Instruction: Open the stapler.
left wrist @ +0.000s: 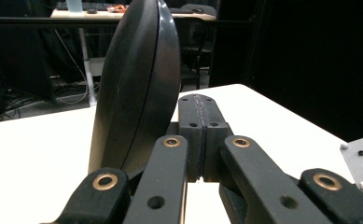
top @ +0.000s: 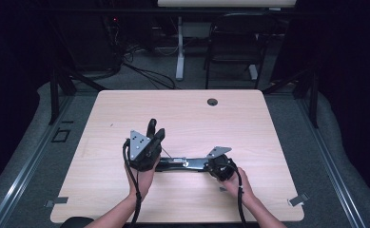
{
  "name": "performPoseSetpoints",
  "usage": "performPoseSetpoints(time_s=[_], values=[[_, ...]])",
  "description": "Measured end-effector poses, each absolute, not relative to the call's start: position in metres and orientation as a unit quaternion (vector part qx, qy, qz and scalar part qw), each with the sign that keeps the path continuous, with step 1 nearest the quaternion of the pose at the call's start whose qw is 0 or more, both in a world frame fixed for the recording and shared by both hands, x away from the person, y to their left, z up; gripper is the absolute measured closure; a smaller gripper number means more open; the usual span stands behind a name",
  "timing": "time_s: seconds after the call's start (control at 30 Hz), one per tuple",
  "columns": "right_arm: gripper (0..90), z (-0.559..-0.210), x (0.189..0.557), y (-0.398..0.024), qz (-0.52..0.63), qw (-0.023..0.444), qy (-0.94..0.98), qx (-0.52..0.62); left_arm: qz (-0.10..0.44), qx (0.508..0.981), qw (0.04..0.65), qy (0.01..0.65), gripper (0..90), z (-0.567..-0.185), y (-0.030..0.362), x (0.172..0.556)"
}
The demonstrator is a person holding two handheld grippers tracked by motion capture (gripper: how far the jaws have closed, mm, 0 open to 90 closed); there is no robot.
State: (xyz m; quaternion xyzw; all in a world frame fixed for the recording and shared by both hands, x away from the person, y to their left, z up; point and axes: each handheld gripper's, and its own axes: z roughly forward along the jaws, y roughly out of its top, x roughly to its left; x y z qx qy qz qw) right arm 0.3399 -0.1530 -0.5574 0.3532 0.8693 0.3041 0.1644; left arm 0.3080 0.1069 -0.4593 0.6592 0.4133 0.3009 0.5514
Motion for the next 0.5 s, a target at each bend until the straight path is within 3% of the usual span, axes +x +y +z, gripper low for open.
performPoseSetpoints(time_s=[0.27, 0.5], values=[[90.0, -0.557, 0.340, -0.154, 0.299, 0.165, 0.871, 0.353, 0.308, 0.650, 0.550, 0.425, 90.0, -0.458, 0.114, 0.307], [90.0, -0.557, 0.340, -0.154, 0.299, 0.164, 0.871, 0.354, 0.302, 0.619, 0.550, 0.471, 89.0, -0.456, 0.147, 0.315]])
